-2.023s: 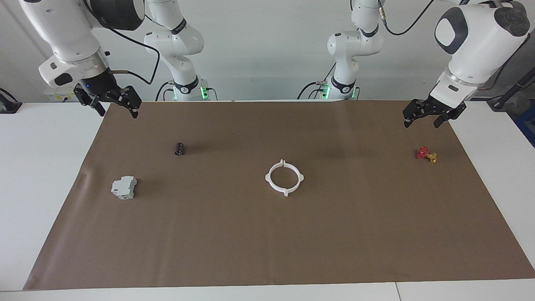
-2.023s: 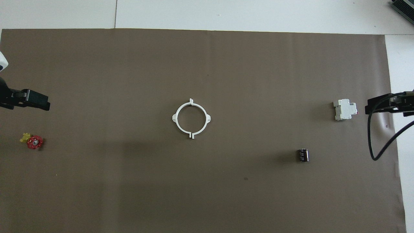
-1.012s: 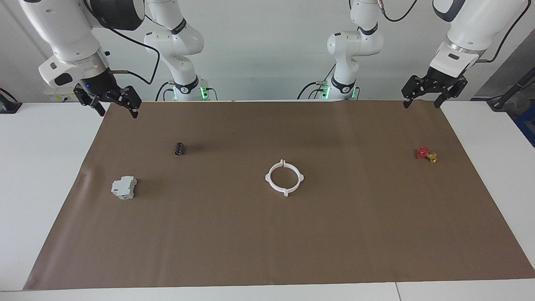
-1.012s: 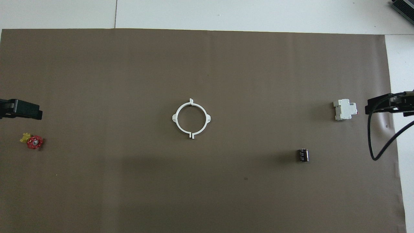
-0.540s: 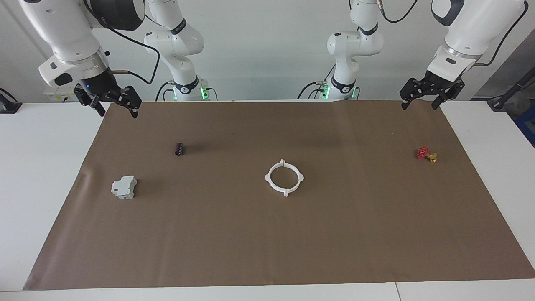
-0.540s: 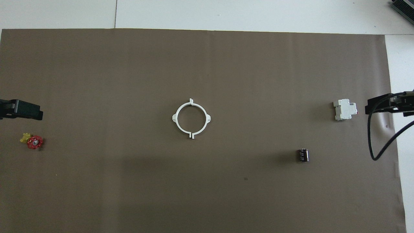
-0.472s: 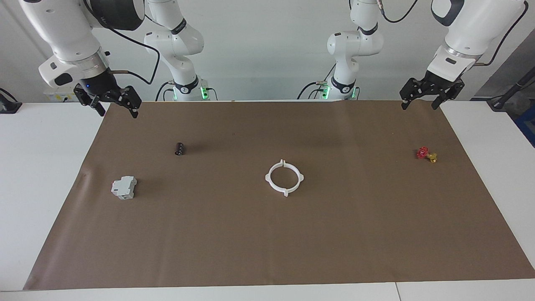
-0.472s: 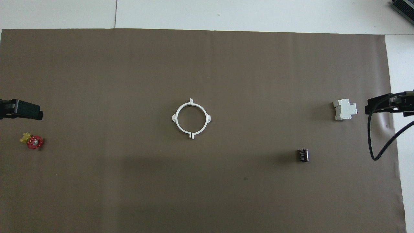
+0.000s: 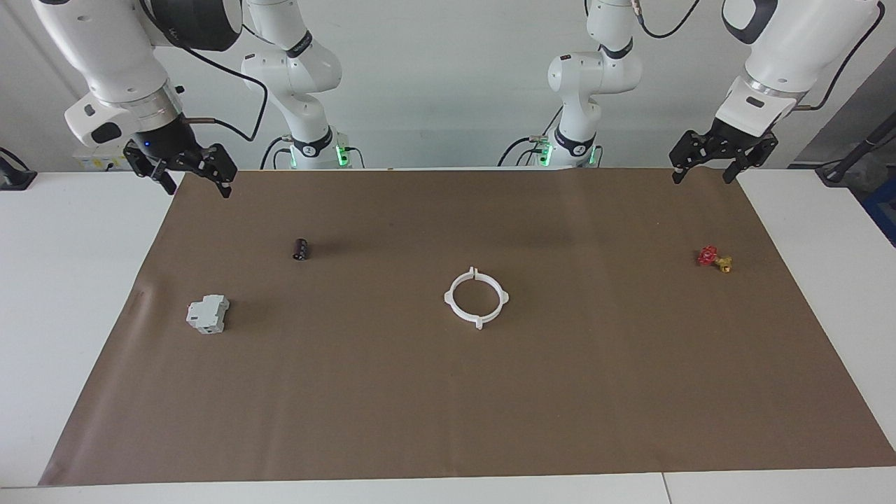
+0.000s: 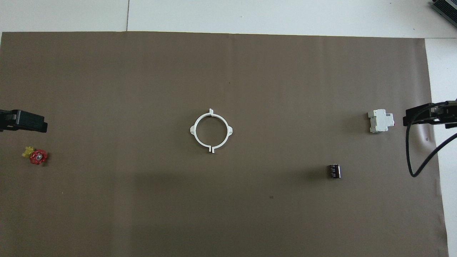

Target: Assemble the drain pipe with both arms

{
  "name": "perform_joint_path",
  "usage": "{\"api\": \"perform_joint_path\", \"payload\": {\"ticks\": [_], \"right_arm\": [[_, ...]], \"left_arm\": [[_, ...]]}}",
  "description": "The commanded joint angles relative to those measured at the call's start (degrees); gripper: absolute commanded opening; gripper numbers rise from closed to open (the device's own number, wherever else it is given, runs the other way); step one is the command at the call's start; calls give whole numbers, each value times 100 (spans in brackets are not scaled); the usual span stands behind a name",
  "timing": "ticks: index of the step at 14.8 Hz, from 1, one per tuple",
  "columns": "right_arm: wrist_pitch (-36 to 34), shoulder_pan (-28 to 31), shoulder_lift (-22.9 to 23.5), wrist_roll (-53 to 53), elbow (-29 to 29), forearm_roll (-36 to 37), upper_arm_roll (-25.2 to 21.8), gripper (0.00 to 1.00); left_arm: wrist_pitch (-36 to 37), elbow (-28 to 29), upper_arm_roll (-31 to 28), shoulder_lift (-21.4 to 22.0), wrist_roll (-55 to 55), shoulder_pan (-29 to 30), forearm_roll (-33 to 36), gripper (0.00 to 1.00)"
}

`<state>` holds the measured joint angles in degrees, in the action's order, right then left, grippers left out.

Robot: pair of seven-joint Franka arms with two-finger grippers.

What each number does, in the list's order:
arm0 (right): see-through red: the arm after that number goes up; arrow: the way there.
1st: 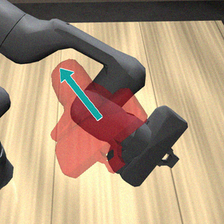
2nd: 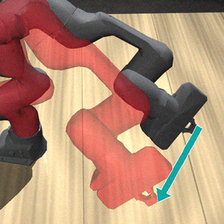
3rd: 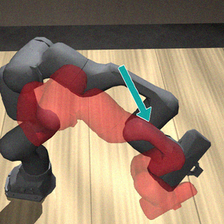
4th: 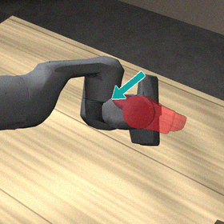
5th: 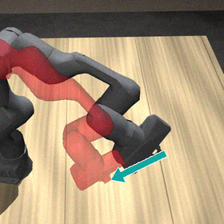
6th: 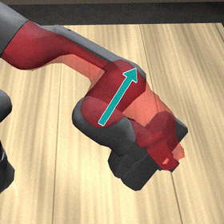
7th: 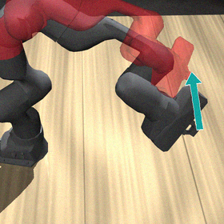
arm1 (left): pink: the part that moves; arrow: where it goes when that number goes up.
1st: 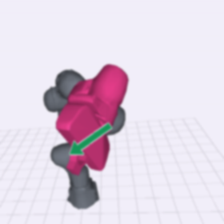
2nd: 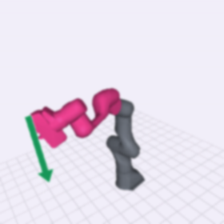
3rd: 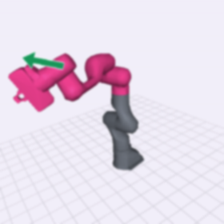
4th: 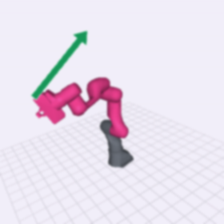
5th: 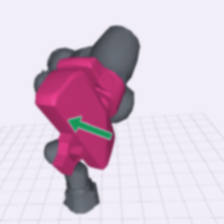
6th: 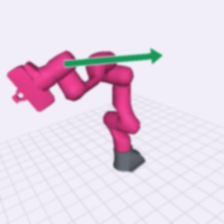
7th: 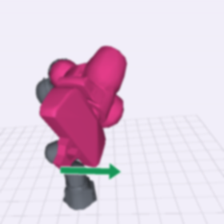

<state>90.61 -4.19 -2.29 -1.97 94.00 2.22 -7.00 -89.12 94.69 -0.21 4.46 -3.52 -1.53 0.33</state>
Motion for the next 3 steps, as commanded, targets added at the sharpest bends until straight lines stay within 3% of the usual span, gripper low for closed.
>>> {"api": "perform_joint_path", "payload": {"ticks": [1,3], "right_arm": [[27,59,-114,127,109,32,41,100],[18,59,-114,127,109,24,41,100]], "left_arm": [[44,67,-84,81,79,-93,-69,100],[44,67,-84,99,79,-93,-69,100]]}}
